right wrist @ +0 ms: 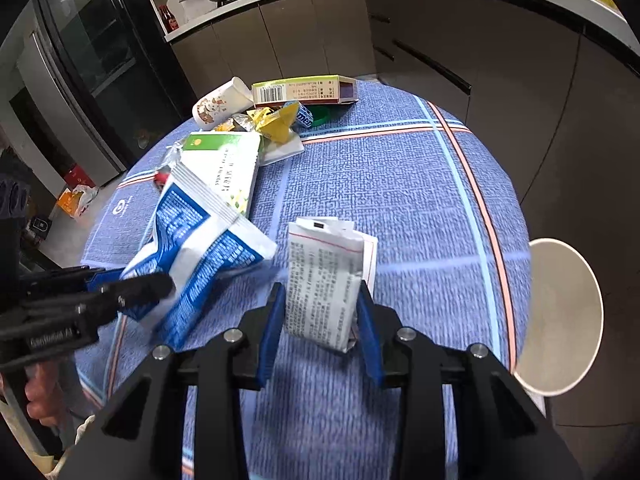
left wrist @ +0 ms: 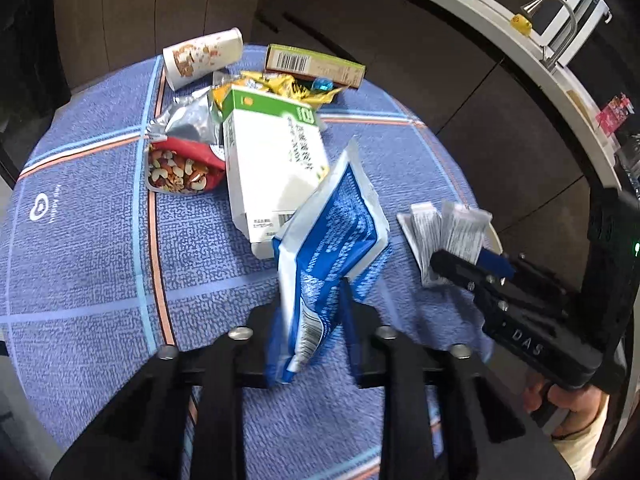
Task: Collect trash
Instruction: 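Grasp the blue-white milk carton with the left tool while the right tool grasps the receipt paper, then carry both items over the white bin and open both tools to drop them, then return both tools to the table and grasp the white-green medicine box with the right tool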
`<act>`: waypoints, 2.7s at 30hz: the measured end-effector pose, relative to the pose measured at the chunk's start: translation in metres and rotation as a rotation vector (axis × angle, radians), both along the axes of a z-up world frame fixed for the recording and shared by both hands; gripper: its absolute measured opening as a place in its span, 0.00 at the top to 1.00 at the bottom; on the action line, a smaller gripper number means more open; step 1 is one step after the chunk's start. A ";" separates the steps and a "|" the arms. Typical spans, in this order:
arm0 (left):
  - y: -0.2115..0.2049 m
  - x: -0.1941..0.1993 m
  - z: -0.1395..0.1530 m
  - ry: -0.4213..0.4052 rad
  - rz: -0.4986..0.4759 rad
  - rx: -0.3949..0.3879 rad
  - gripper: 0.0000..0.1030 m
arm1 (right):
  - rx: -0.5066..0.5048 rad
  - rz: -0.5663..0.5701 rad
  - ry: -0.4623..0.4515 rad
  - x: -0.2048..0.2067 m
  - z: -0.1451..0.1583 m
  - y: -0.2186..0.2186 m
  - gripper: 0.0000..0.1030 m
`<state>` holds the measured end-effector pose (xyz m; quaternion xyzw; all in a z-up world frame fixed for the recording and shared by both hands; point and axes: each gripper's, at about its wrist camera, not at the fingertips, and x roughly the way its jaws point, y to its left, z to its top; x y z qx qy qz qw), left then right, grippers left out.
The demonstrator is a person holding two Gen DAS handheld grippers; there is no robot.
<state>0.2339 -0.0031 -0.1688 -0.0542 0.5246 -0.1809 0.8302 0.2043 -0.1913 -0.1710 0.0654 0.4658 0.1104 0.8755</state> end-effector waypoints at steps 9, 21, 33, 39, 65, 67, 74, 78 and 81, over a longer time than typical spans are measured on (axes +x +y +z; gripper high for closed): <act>-0.022 -0.041 0.050 -0.116 -0.038 -0.017 0.88 | 0.028 -0.048 -0.114 -0.046 0.044 -0.022 0.67; -0.148 -0.035 0.080 -0.180 -0.285 -0.083 0.88 | 0.000 -0.282 -0.178 -0.092 0.054 -0.137 0.67; -0.278 0.020 0.022 -0.081 -0.413 -0.061 0.88 | 0.034 -0.410 -0.067 -0.063 -0.032 -0.221 0.66; -0.309 0.045 -0.012 -0.037 -0.415 0.004 0.88 | 0.063 -0.426 0.000 -0.043 -0.075 -0.235 0.66; -0.354 0.043 -0.034 -0.200 -0.338 0.139 0.12 | 0.008 -0.414 0.011 -0.024 -0.104 -0.237 0.26; -0.344 0.041 -0.031 -0.194 -0.324 0.125 0.12 | 0.004 -0.414 -0.001 -0.029 -0.100 -0.238 0.24; -0.302 0.036 -0.010 -0.188 -0.261 0.080 0.08 | -0.005 -0.402 -0.059 -0.047 -0.070 -0.233 0.08; -0.267 0.026 0.017 -0.178 -0.221 0.028 0.08 | 0.009 -0.366 -0.102 -0.055 -0.040 -0.216 0.03; -0.240 0.016 0.039 -0.187 -0.178 0.000 0.08 | -0.004 -0.327 -0.132 -0.059 -0.020 -0.200 0.03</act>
